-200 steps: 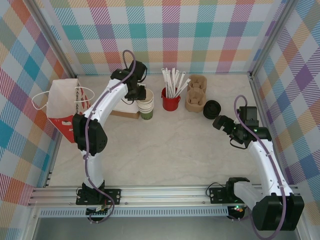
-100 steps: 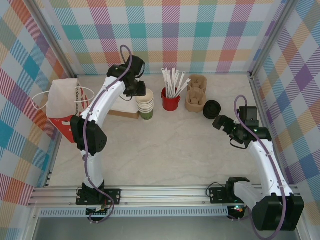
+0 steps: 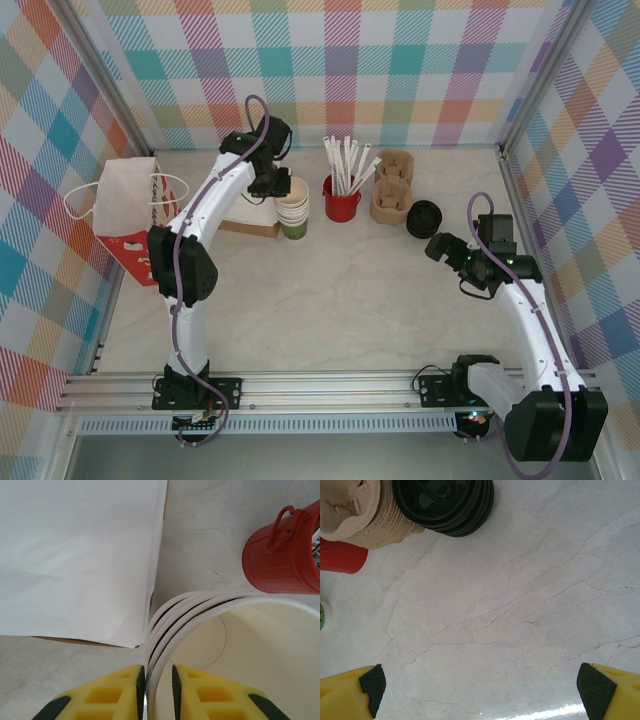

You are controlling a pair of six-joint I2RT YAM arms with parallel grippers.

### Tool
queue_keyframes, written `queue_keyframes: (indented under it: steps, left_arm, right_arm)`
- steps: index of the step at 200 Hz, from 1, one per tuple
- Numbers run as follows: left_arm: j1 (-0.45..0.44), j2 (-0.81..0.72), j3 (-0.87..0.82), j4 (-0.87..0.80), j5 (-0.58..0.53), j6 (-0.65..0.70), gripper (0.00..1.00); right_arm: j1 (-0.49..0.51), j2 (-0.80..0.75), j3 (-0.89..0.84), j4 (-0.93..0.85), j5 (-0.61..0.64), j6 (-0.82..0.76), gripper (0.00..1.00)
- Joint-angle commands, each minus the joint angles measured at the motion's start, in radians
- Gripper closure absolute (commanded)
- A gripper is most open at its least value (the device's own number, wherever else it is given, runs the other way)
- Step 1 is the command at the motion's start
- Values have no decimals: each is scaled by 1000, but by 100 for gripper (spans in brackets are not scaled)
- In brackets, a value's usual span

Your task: Pack the takeout coffee

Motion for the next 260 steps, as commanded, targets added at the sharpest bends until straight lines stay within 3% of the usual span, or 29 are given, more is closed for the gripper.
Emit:
queue_keyframes:
  steps: [1,47,113,260]
  left_arm:
    - [12,-14,31,-30,-17,13,75]
    - [12,-14,50,-43,-24,19,73]
    - [12,-18,54,-48,-23,24,85]
    - [14,-97,82,-51,73,13,99]
  right_arm:
    - [-3,-2,-9,10,-15,14,0]
    - [-3,4,-12,12,-21,20,0]
    - [-4,7,-5,10,-22,14,0]
    - [-2,51,39,3,-7,-29,0]
